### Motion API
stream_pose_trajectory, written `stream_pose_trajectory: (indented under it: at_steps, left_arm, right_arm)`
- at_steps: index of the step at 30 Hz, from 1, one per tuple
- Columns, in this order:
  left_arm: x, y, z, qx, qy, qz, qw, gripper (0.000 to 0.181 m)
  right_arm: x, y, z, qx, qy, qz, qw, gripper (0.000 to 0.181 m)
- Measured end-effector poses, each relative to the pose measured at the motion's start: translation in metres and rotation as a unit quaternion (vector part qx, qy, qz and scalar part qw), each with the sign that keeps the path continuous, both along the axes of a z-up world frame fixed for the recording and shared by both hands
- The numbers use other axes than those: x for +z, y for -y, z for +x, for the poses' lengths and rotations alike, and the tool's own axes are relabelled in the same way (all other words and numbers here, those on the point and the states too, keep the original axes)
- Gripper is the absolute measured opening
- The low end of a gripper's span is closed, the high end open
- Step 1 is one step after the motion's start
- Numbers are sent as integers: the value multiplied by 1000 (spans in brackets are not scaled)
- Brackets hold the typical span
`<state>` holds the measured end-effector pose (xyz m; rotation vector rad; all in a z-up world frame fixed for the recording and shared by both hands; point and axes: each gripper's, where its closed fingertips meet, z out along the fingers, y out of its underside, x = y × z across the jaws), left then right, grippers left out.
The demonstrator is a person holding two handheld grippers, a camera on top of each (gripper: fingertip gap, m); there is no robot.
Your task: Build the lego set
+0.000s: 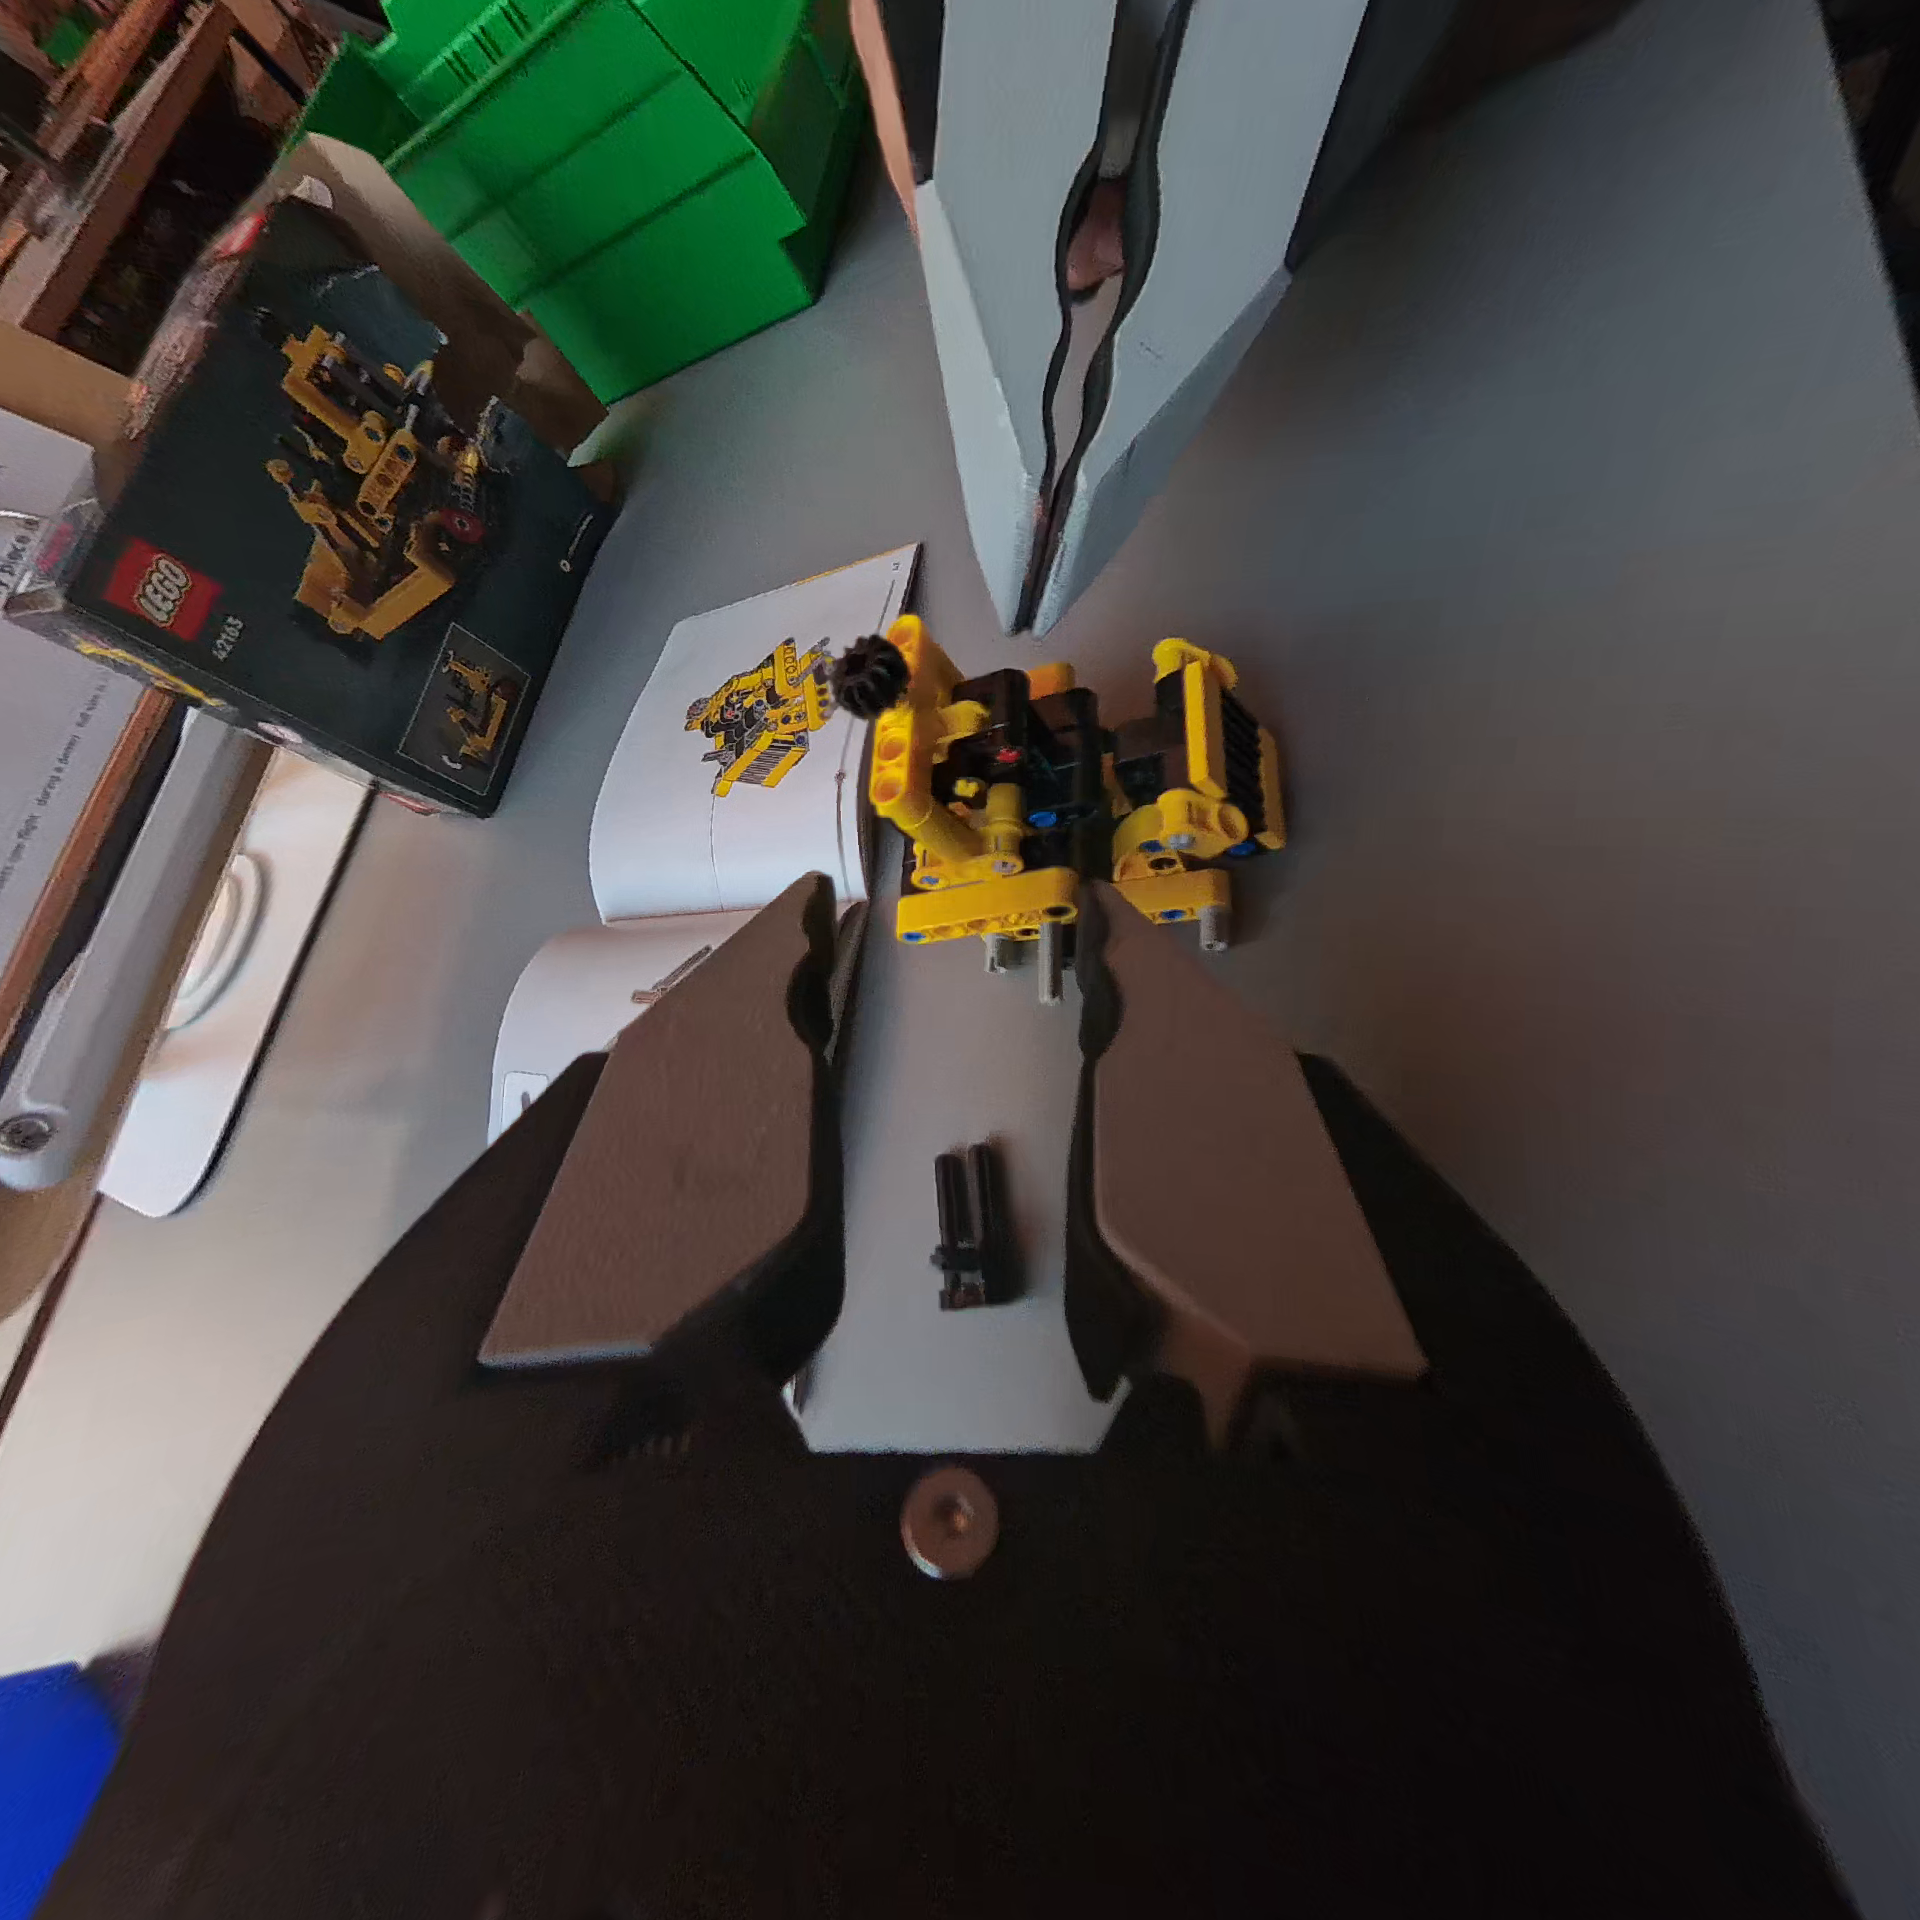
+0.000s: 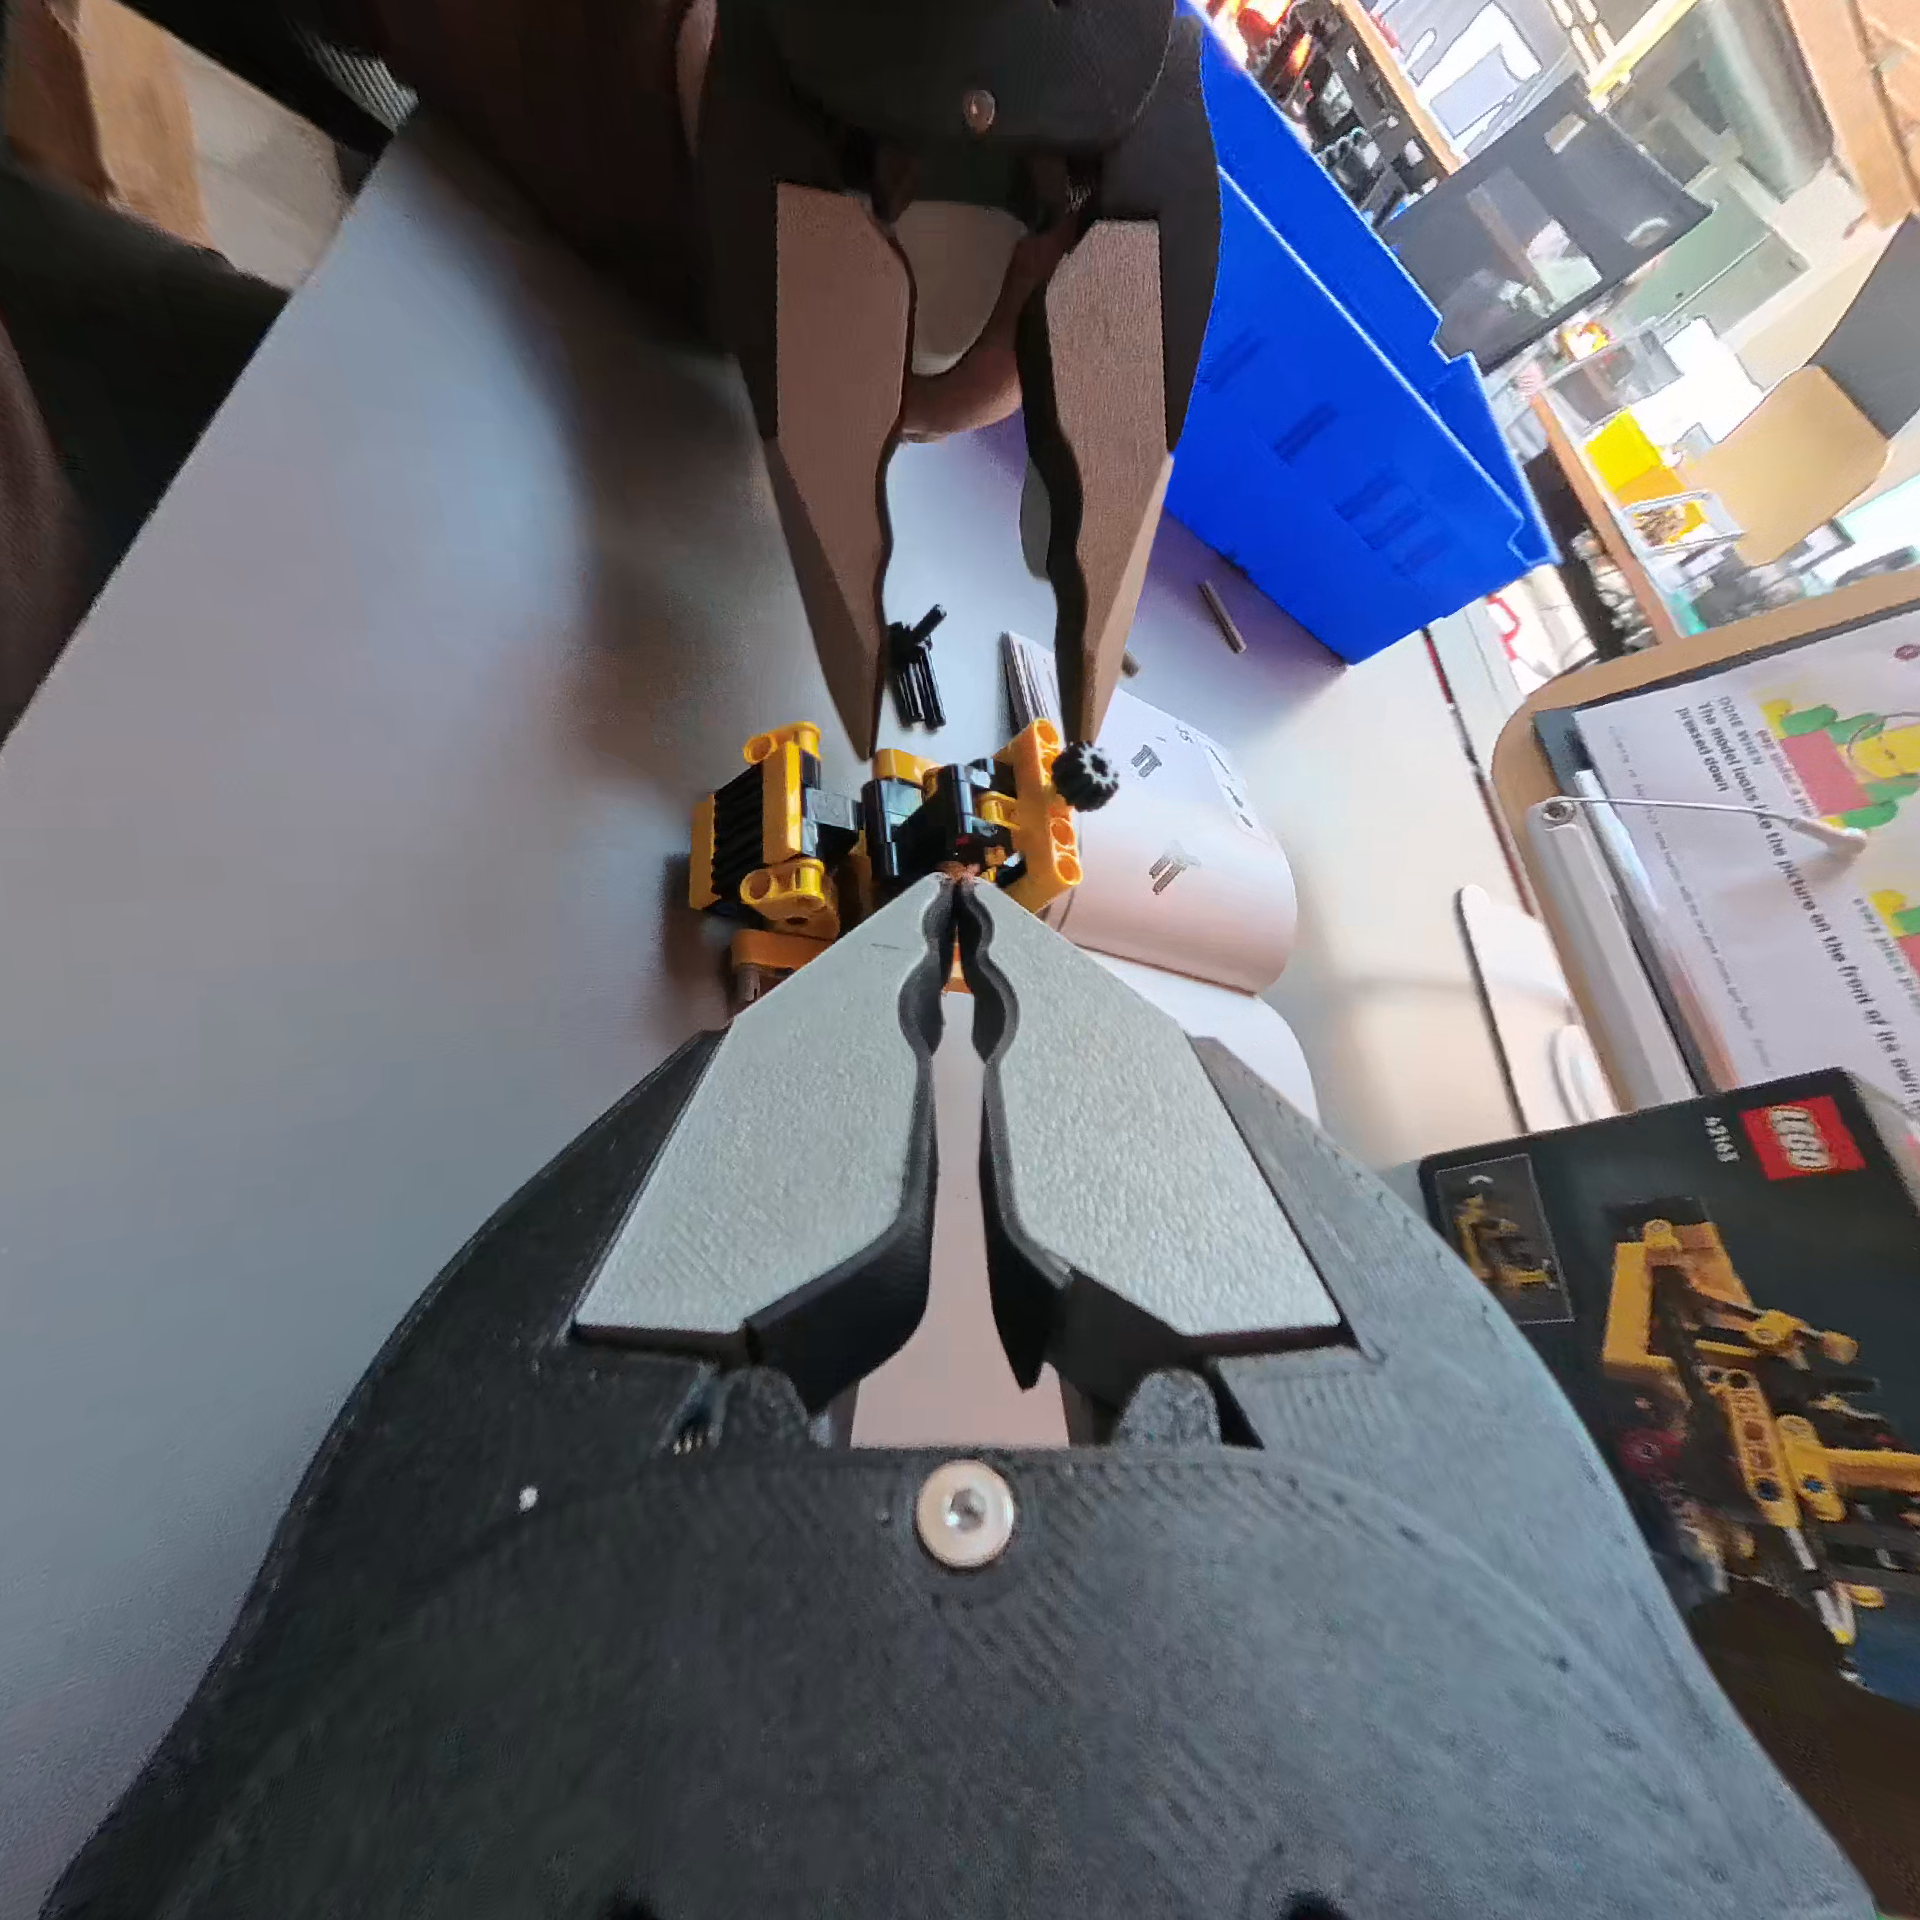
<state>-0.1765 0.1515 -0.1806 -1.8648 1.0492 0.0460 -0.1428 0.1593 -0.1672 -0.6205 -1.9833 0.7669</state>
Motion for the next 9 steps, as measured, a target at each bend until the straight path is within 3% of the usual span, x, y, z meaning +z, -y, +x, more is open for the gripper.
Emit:
stream_pose_trajectory:
  at_steps: [3, 9]
  left_arm:
    - [8, 12, -5, -9, 50, -24, 998, 39]
    - [-12, 32, -30, -4, 64, -111, 992, 40]
  right_arm:
    - [-3, 3, 2, 13, 28, -43, 999, 0]
    - [-3, -5, -3, -2, 39, -82, 996, 0]
